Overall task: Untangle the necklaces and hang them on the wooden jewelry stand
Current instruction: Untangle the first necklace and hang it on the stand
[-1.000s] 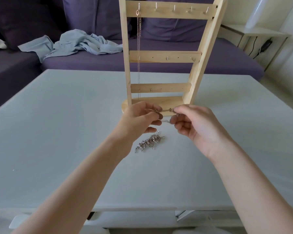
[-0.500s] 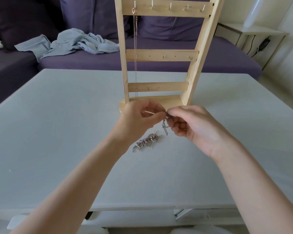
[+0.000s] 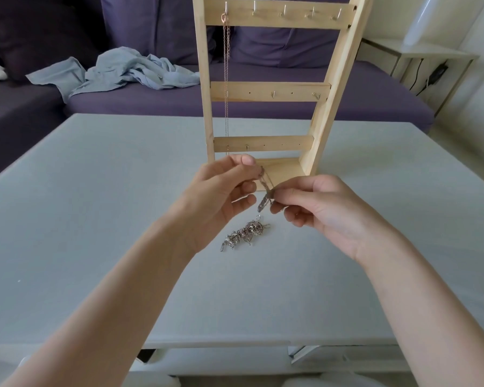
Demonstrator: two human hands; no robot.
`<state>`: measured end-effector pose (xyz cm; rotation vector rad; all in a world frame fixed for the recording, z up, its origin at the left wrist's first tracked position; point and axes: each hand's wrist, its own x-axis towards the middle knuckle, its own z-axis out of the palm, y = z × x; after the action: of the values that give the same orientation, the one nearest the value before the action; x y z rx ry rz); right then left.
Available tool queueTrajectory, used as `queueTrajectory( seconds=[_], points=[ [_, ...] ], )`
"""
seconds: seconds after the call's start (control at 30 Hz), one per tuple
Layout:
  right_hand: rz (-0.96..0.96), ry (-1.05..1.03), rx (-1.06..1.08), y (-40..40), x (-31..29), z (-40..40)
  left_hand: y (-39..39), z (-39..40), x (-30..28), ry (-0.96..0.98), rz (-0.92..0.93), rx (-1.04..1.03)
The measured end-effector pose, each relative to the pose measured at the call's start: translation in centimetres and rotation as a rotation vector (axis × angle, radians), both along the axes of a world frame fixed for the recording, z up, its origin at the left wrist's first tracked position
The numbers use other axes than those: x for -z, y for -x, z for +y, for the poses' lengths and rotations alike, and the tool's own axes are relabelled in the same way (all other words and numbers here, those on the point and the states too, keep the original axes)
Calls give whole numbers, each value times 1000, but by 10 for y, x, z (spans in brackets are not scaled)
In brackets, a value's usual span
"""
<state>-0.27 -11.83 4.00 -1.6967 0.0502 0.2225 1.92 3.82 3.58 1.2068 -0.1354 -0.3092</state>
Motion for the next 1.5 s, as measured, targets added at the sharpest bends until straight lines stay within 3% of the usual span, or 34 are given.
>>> queueTrajectory(
  seconds=[0.37,0.57,0.77,0.97,1.1,1.33,1.5],
  points=[
    [43,-185,37,-1,-1,-1,-2,-1,-1,218,166,-49],
    [-1,-207,156,-1,-2,0,-1,-5,4,-46,49,-40],
    [-99,-54,165,0,-1,-2,2,-5,7,-394,-67,39],
    [-106,6,73,1,0,-2,3,-6,9,-544,-106,13],
    [-68,-62,67,1,0,-2,5,-6,7,-493,-74,8],
    [-101,26,60,2,1,0,6,-10,4,-158,32,-15],
    [-75,-4,56,0,1,-2,1,-10,7,-278,-88,-176]
  ],
)
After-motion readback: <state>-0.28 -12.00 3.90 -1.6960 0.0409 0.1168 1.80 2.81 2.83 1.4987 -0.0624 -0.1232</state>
